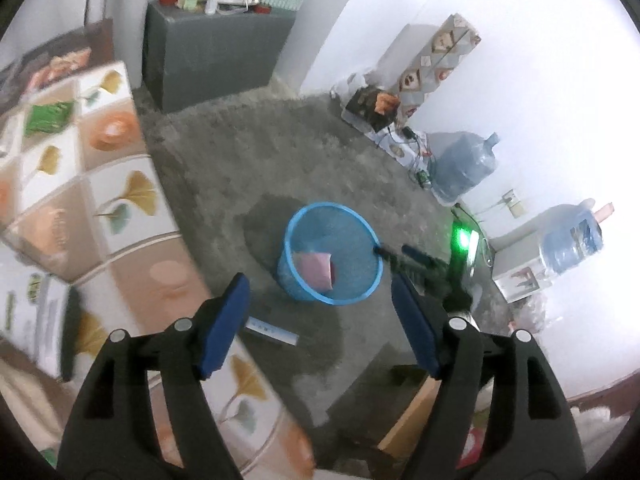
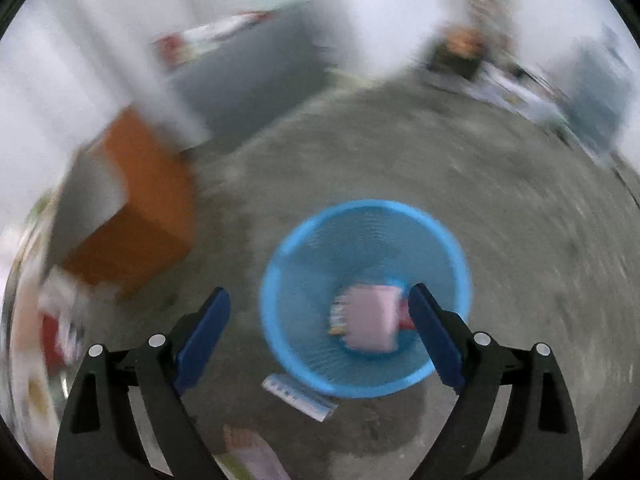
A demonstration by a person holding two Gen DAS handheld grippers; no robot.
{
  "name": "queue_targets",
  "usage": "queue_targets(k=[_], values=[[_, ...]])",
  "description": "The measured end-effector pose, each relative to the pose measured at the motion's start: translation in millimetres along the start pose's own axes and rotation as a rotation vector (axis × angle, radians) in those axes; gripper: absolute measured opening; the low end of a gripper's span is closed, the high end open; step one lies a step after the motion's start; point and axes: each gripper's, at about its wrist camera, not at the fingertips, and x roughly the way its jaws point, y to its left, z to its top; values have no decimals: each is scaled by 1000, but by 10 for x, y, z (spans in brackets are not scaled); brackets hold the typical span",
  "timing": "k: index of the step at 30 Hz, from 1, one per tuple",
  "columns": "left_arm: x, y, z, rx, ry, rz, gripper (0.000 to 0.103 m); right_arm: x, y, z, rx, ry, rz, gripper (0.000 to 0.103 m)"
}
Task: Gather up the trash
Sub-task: 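Drop the pink pad into the basket with the right tool, then grasp the fallen medicine box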
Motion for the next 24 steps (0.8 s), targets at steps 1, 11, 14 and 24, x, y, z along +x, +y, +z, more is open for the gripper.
queue_targets(k=[1,11,14,24], values=[[-68,36,-41,11,-9,5,72,50,149,-143,-73,31,44,88],[-531,523,-538,-41,-5,94,72,1925,795,-1512,-489,469,-50,88],[-669,658,-606,-64,-15,122,72,2535,779,-1622,-518,550,-111,88],[-878,981,-821,-164,-39,183,72,3191,658,-1964,-510,791,-171,35]])
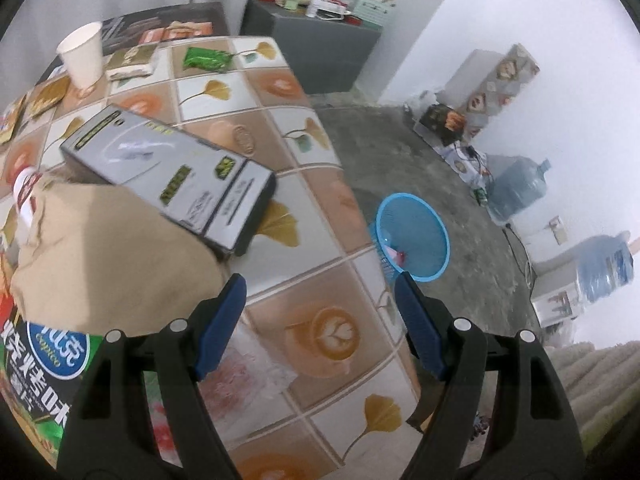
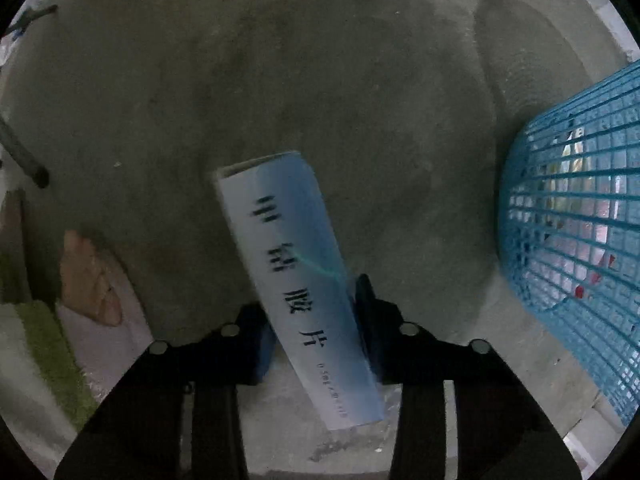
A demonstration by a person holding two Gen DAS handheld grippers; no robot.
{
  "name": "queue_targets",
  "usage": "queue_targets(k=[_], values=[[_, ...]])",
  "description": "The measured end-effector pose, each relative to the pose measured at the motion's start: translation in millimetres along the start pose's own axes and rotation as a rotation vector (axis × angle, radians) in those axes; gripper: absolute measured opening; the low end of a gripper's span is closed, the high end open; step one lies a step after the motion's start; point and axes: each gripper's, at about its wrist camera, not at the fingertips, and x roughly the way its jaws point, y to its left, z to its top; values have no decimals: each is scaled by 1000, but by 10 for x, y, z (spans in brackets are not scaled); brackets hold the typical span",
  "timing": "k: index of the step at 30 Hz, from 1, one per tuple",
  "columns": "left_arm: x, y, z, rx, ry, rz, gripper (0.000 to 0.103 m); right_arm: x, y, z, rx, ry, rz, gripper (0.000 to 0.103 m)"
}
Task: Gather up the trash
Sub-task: 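Drop the pink pad into the basket with the right tool, then grasp the fallen medicine box, then drop the medicine box into the basket with the right tool while the left returns to the table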
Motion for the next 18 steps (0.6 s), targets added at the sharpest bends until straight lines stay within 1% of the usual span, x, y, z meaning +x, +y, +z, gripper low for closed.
queue_targets(k=[2,4,5,7,8,9,11,12,13,14,16,17,18], values=[[-16,44,-5,-17,-9,-5,72,-185,-28,-104,21,-35,25,35],[-30,69,-10,-26,-18,-19,72,-576,-114,-284,82,-122,104,35],[-40,75,-21,-27,-23,-24,72,-867,-181,-426,126,-183,156,35],[-60,71,-35,-26,-31,-35,72,-1327,-292,-665,192,-282,220,35],[-76,74,-47,-26,-37,-39,72,-1657,-417,-835,246,-354,274,35],[-97,77,-61,-27,-43,-44,72,-1894,-514,-963,296,-409,306,35],[-146,87,-91,-26,-55,-51,72,-2235,-760,-1141,379,-490,339,35],[-187,94,-112,-26,-67,-53,72,-2423,-956,-1232,441,-541,351,35],[-218,97,-129,-26,-75,-53,72,-2545,-1124,-1263,490,-573,354,35],[-270,110,-155,-25,-86,-53,72,-2660,-1329,-1288,545,-601,335,35],[-362,147,-201,-32,-104,-49,72,-2742,-1589,-1254,612,-601,250,36],[-428,177,-239,-38,-115,-43,72,-2749,-1644,-1205,643,-596,211,36],[-481,203,-267,-43,-124,-37,72,-2734,-1770,-1162,689,-575,157,37]])
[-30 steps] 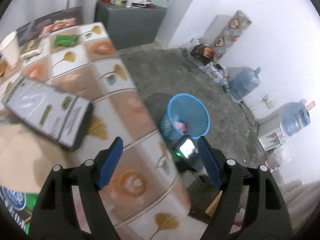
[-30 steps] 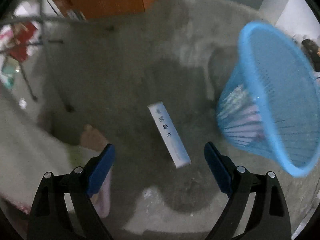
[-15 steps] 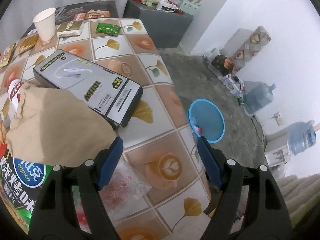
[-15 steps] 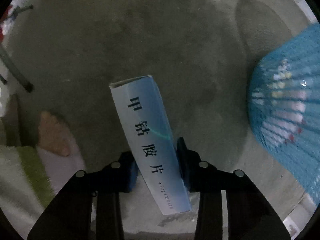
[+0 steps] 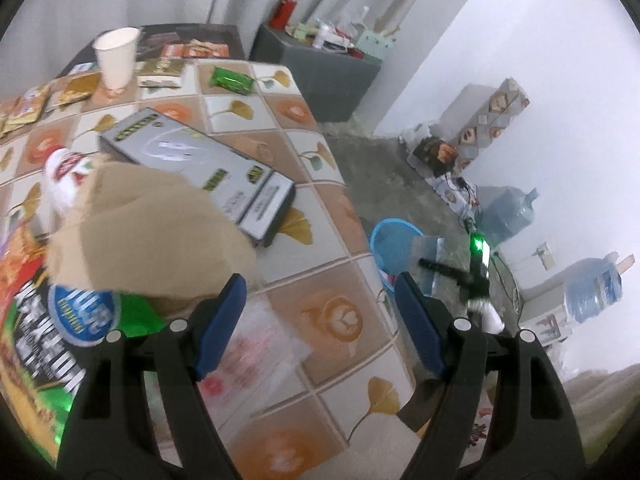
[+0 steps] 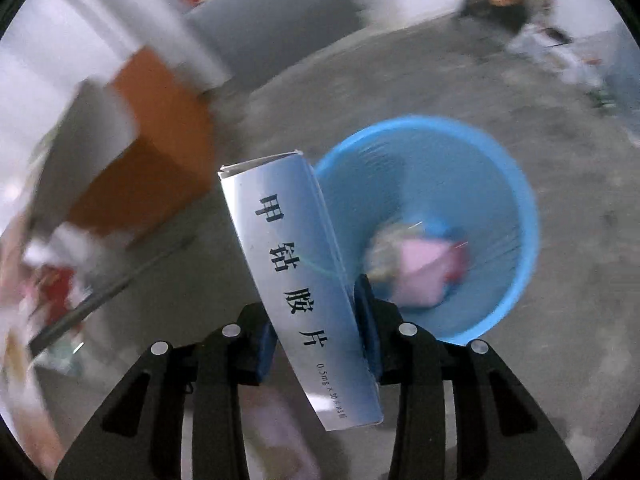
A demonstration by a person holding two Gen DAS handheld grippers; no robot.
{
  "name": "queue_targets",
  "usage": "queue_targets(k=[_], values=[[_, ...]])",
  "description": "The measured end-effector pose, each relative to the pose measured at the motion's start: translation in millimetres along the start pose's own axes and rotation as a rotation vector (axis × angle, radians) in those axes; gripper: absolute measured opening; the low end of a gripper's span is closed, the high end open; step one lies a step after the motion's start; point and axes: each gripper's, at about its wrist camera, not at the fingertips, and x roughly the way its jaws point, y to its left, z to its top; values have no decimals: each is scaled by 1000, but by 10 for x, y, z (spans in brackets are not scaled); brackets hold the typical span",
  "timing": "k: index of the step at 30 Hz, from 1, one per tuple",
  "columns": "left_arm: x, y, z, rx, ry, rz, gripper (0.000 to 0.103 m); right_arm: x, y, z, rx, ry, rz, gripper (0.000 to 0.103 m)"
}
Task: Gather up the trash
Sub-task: 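Drop the medicine box into the basket with the right tool while the left returns to the table, then grasp the clear flowered plastic bag with the left tool while the right grasps brown paper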
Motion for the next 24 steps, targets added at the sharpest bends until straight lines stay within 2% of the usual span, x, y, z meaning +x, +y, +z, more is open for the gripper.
queue_targets(k=[1,3,5,9,11,14,17,21,24], values=[[-63,31,-23,-8,-10,7,72,94,-41,113,15,7,-58,38],[-216,112,-90,-29,-30,22,72,269,-133,219,17,19,-157,56],[-370,204,-184,-56,-49,53,72,349,-154,266,2,0,-270,59],[-599,366,-353,-104,-78,91,73,228,-98,245,46,-64,-343,66],[-699,440,-445,-114,-96,114,73,178,-99,269,51,-90,-344,66],[-786,506,-556,-106,-111,150,73,-208,93,230,25,-157,-270,66],[-821,496,-641,-57,-120,177,73,-669,464,205,-34,-231,-115,66],[-749,296,-765,88,-134,207,73,-1324,1197,160,-188,-256,175,66],[-578,82,-890,240,-136,285,73,-1637,1940,55,-378,-220,353,66]])
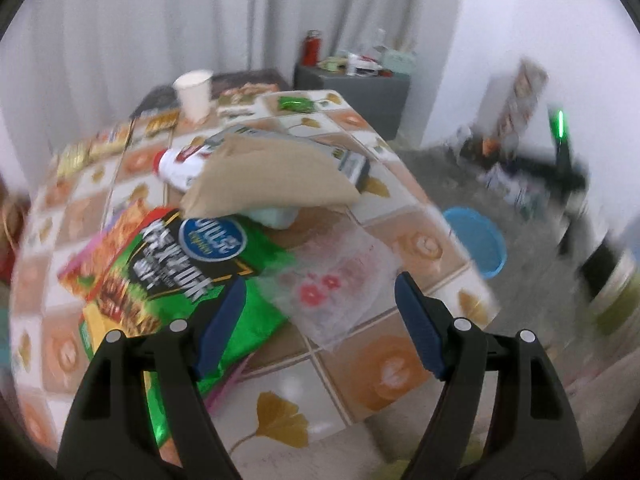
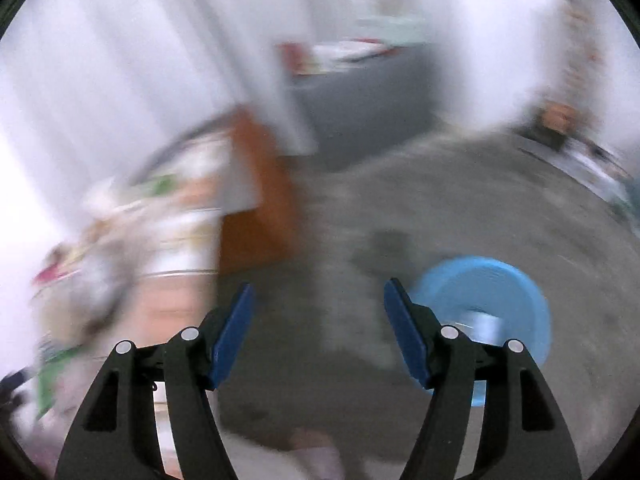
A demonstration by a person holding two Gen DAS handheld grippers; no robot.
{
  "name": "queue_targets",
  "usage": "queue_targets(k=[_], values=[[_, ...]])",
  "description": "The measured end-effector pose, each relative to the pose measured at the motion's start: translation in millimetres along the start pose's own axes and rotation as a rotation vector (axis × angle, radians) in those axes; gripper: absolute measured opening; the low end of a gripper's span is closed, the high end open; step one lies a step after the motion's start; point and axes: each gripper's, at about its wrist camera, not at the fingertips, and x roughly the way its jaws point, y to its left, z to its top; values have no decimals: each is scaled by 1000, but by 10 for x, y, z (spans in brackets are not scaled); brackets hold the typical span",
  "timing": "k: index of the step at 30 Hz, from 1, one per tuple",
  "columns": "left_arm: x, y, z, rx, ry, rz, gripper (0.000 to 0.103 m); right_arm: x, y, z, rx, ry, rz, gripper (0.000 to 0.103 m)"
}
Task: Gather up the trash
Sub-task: 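Grasp the clear flowered plastic bag with the left tool while the right grasps brown paper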
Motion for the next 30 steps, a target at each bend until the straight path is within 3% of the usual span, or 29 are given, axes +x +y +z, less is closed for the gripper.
queue_targets(k=[2,5,8,12,15,20,22,26,29,30], values=[[75,-166,-71,79,7,64,73,43,502,86,-113,26,89,66],[184,-292,-195,121,34,142,72,174,1247,156,-239,78,244,66],[202,-376,-286,174,11,205,72,366,1756,138,-323,135,291,66],[280,-509,-376,340,-9,286,72,754,2301,67,-416,246,322,66],[397,-514,-336,375,23,280,71,963,2562,11,-482,300,316,73],[508,-413,-280,361,63,244,65,1205,2920,-130,-606,348,291,76],[519,-398,-252,363,69,237,55,1262,3022,-174,-634,359,284,76],[501,-400,-239,365,72,203,46,1273,3086,-184,-627,370,309,76],[485,-394,-239,353,79,177,29,1236,3060,-162,-592,367,325,66],[540,-393,-218,350,81,170,29,1237,3049,-157,-580,367,329,61]])
